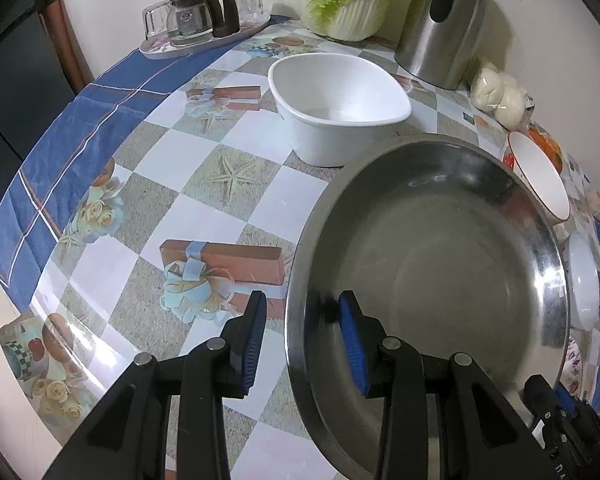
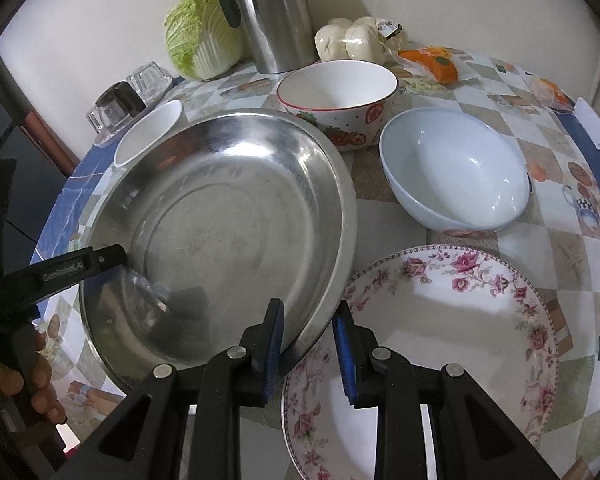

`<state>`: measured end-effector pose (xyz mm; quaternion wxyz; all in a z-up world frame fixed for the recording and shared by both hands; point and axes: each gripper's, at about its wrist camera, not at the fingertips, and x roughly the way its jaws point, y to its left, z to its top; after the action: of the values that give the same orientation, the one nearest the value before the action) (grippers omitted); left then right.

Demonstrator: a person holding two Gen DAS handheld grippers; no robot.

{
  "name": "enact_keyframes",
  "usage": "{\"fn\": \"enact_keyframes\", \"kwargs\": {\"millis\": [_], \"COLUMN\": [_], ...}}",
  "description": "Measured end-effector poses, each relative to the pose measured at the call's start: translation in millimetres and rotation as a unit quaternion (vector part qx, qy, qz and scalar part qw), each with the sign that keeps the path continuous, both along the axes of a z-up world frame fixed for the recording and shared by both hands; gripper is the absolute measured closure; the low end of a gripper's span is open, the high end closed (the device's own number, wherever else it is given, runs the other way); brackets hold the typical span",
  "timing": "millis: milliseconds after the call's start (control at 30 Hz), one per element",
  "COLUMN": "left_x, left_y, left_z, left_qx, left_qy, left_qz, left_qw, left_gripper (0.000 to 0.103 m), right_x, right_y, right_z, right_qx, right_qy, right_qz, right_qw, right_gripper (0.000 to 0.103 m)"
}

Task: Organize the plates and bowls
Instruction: 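Carry the steel tray beside the white bowl, lower it, open both grippers, then move both grippers to the rim of the pink-floral plate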

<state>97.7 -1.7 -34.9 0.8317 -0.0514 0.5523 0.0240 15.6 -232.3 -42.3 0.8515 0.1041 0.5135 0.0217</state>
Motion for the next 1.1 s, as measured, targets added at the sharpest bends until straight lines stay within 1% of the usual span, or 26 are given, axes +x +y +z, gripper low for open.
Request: {"fn": "enact_keyframes", "kwargs": {"millis": [133, 233, 333, 367, 400, 433, 467, 500, 533, 600, 667, 733, 767, 800, 833, 867, 967, 1100], "left_x": [0, 1, -1, -2, -2, -3, -4, -5, -5, -6, -7, -8, -9, -9, -10, -12, -16, -20], "left_y": [-1, 0, 0, 0, -1, -2, -4, -5, -7, -11, -15, -19, -20, -21, -23, -24, -29, -37], "left_z": [0, 1, 9, 13, 16, 18, 21, 23, 24, 26, 26, 27, 27, 28, 29, 30, 34, 38], "left_qx": [0.000, -0.003, -0.003, -0.003, -0.005, -0.007, -0.008, -0.006, -0.005, 0.002, 0.015, 0.023, 0.024, 0.024, 0.024, 0.025, 0.028, 0.030], "left_qy": [0.002, 0.005, -0.007, -0.014, -0.019, -0.023, -0.028, -0.031, -0.034, -0.035, -0.037, -0.039, -0.040, -0.041, -0.043, -0.048, -0.064, -0.076], "left_qz": [0.000, 0.004, 0.004, 0.001, -0.002, -0.005, -0.007, -0.009, -0.011, -0.018, -0.025, -0.031, -0.033, -0.035, -0.036, -0.038, -0.042, -0.048], "left_qw": [1.0000, 1.0000, 1.0000, 0.9999, 0.9998, 0.9997, 0.9996, 0.9995, 0.9994, 0.9992, 0.9989, 0.9985, 0.9984, 0.9983, 0.9981, 0.9978, 0.9966, 0.9955], "left_gripper": [0.063, 0.063, 0.063, 0.061, 0.054, 0.049, 0.042, 0.040, 0.039, 0.029, 0.026, 0.026, 0.025, 0.022, 0.019, 0.013, 0.010, 0.005], "right_x": [-1, -2, -4, -5, -6, -7, -7, -8, -8, -8, -9, -9, -9, -9, -9, -9, -11, -15], "right_y": [-1, -2, -6, -9, -11, -12, -13, -13, -13, -11, -10, -8, -9, -9, -11, -12, -16, -23], "right_z": [-1, 4, 13, 17, 19, 22, 25, 27, 28, 30, 30, 30, 30, 30, 30, 29, 29, 30], "right_qx": [0.010, 0.005, 0.009, 0.013, 0.013, 0.012, 0.011, 0.009, 0.007, -0.001, -0.008, -0.010, -0.010, -0.010, -0.011, -0.011, -0.008, -0.013], "right_qy": [0.002, -0.003, -0.017, -0.023, -0.029, -0.034, -0.039, -0.043, -0.046, -0.050, -0.053, -0.057, -0.058, -0.060, -0.062, -0.064, -0.066, -0.070], "right_qz": [-0.003, -0.006, -0.016, -0.024, -0.028, -0.033, -0.038, -0.040, -0.041, -0.044, -0.043, -0.041, -0.041, -0.042, -0.042, -0.044, -0.051, -0.061], "right_qw": [1.000, 1.000, 1.000, 0.999, 0.999, 0.999, 0.998, 0.998, 0.998, 0.998, 0.998, 0.997, 0.997, 0.997, 0.997, 0.997, 0.996, 0.996], "right_gripper": [0.075, 0.075, 0.075, 0.069, 0.057, 0.050, 0.039, 0.034, 0.033, 0.021, 0.017, 0.014, 0.009, 0.005, 0.004, 0.002, 0.000, 0.000]}}
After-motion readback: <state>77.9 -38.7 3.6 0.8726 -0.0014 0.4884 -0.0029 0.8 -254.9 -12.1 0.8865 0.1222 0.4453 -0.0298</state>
